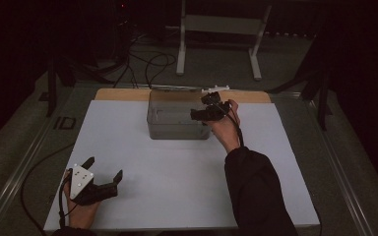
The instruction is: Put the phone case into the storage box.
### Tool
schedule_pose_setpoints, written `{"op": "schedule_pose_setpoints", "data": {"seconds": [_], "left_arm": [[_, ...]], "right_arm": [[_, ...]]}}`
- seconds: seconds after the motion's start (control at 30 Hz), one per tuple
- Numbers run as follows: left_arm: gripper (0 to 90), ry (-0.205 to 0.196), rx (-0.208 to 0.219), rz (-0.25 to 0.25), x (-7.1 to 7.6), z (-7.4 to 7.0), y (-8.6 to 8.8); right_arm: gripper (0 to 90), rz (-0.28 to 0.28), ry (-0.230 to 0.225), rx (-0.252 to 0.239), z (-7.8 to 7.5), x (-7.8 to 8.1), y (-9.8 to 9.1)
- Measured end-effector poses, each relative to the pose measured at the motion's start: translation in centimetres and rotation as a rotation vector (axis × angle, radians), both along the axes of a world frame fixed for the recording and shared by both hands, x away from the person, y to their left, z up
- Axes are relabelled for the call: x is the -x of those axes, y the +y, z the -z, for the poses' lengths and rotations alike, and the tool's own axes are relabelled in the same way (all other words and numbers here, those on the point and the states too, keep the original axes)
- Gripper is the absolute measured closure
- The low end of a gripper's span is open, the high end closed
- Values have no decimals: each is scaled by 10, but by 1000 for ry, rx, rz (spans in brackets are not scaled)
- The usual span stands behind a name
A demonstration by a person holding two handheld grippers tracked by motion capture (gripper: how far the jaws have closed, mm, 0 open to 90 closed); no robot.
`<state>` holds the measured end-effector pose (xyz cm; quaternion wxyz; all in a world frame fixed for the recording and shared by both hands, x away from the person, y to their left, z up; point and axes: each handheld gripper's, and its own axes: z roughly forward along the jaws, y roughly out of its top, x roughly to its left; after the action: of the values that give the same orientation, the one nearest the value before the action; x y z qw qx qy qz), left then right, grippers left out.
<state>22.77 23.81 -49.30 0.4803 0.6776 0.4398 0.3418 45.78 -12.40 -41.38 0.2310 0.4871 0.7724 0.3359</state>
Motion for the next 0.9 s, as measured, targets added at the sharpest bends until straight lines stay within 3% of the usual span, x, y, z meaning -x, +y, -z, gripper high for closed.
{"op": "schedule_pose_setpoints", "data": {"seconds": [0.13, 0.3, 0.9], "left_arm": [[4, 0, 0, -1, 0, 0, 0], [4, 3, -2, 0, 0, 0, 0], [3, 21, 0, -4, -2, 1, 1]], "right_arm": [[128, -4, -22, 15, -3, 8, -5], [105, -10, -75, -8, -3, 19, -13], [97, -47, -117, -35, 3, 59, -37]]}}
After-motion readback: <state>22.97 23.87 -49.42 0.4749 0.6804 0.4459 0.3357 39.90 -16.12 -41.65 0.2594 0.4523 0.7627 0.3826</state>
